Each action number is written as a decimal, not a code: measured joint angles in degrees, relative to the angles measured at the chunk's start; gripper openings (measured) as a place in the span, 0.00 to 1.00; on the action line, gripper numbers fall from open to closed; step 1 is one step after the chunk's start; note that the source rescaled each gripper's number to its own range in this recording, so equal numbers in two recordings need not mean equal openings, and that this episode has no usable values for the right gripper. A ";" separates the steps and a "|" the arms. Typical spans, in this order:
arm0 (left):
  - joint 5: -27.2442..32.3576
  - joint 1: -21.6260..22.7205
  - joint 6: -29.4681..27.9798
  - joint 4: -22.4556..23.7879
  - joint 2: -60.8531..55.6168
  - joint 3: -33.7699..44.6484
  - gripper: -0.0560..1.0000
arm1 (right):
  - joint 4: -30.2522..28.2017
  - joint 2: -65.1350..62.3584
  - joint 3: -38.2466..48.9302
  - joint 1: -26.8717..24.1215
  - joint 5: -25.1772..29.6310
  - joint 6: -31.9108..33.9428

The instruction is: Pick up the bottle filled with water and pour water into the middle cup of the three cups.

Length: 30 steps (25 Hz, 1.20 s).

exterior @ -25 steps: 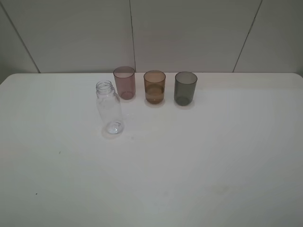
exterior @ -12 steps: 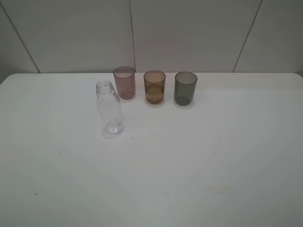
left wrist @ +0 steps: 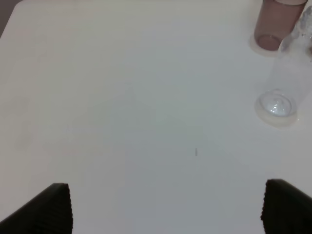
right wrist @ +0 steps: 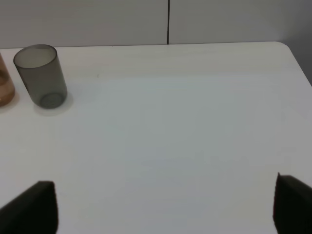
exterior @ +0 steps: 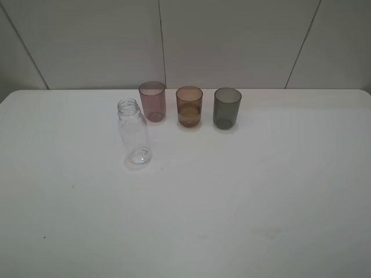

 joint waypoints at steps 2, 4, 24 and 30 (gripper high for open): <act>0.00 0.22 0.00 0.00 0.00 0.00 1.00 | 0.00 0.00 0.00 0.00 0.00 0.00; 0.00 0.34 0.00 0.00 0.00 0.07 1.00 | 0.00 0.00 0.00 0.00 0.00 0.00; 0.00 0.49 0.00 0.00 0.00 0.07 1.00 | 0.00 0.00 0.00 0.00 0.00 0.00; 0.00 0.49 0.00 0.00 0.00 0.07 1.00 | 0.00 0.00 0.00 0.00 0.00 0.00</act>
